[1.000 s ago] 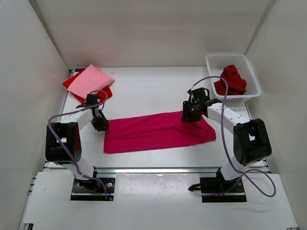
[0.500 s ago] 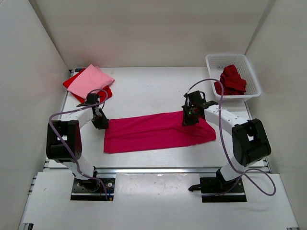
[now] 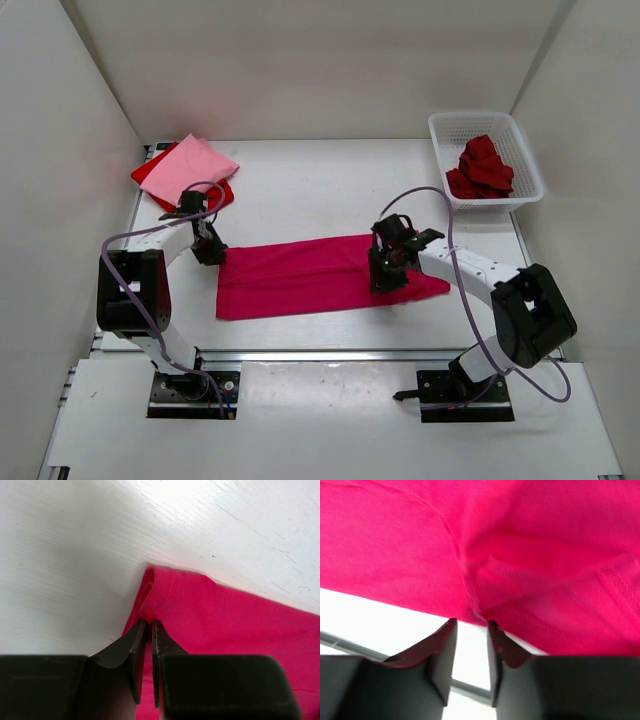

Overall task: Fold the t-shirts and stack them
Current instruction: Fold the 1/3-folded T-shirt at the center of the board.

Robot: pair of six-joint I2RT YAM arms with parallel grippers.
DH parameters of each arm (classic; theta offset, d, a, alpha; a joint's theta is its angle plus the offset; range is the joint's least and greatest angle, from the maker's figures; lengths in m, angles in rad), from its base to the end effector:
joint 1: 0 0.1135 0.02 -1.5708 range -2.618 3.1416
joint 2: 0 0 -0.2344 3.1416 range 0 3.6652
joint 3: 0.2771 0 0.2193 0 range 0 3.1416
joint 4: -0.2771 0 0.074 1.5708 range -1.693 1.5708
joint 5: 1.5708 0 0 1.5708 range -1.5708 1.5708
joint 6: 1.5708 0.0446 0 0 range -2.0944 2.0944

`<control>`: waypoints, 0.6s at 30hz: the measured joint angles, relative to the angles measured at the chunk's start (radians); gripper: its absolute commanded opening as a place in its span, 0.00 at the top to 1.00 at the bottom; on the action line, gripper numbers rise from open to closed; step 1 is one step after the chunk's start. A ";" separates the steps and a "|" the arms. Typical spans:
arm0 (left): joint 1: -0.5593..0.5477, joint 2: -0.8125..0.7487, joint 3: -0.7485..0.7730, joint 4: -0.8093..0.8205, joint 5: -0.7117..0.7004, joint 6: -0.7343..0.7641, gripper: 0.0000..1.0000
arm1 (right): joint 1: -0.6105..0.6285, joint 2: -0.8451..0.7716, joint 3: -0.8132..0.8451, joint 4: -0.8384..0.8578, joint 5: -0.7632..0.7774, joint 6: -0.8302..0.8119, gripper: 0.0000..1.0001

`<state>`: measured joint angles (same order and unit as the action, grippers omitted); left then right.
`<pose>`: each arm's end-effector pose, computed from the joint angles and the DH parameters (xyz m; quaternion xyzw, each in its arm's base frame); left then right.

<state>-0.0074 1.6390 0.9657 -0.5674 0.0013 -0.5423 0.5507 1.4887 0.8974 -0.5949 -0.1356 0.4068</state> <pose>0.2767 -0.0021 0.1505 -0.2606 0.9514 -0.0452 0.1580 0.2130 0.1379 0.1698 -0.0833 0.9758 0.1469 0.1386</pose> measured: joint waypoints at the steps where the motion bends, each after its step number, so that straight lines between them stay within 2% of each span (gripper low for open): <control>1: 0.000 0.000 0.001 -0.001 0.000 0.001 0.79 | 0.000 0.000 -0.002 -0.018 0.002 0.005 0.68; 4: 0.013 0.000 0.011 -0.010 0.007 0.005 0.80 | -0.002 0.000 0.024 -0.061 0.005 0.007 0.69; 7: 0.027 0.000 0.035 -0.017 0.013 0.005 0.79 | -0.015 -0.001 0.084 -0.101 0.012 -0.014 0.89; 8: 0.029 0.000 0.047 -0.020 0.015 0.004 0.79 | -0.024 -0.002 0.105 -0.107 0.010 -0.021 0.99; 9: 0.029 0.000 0.058 -0.022 0.016 0.004 0.78 | -0.036 -0.004 0.122 -0.108 0.009 -0.029 1.00; 11: 0.027 -0.003 0.072 -0.023 0.019 0.004 0.78 | -0.074 -0.005 0.151 -0.109 0.005 -0.044 0.99; 12: 0.023 -0.007 0.077 -0.024 0.022 0.003 0.78 | -0.093 -0.004 0.162 -0.108 0.005 -0.050 0.96; 14: 0.012 -0.018 0.080 -0.025 0.030 0.002 0.77 | -0.131 0.011 0.183 -0.105 0.008 -0.069 0.84; 18: -0.002 -0.033 0.079 -0.031 0.051 0.000 0.71 | -0.160 0.086 0.196 -0.092 0.038 -0.103 0.74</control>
<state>-0.0093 1.6062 1.0451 -0.5980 0.0525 -0.5419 0.3904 1.5745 1.0939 -0.6868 -0.0978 0.3038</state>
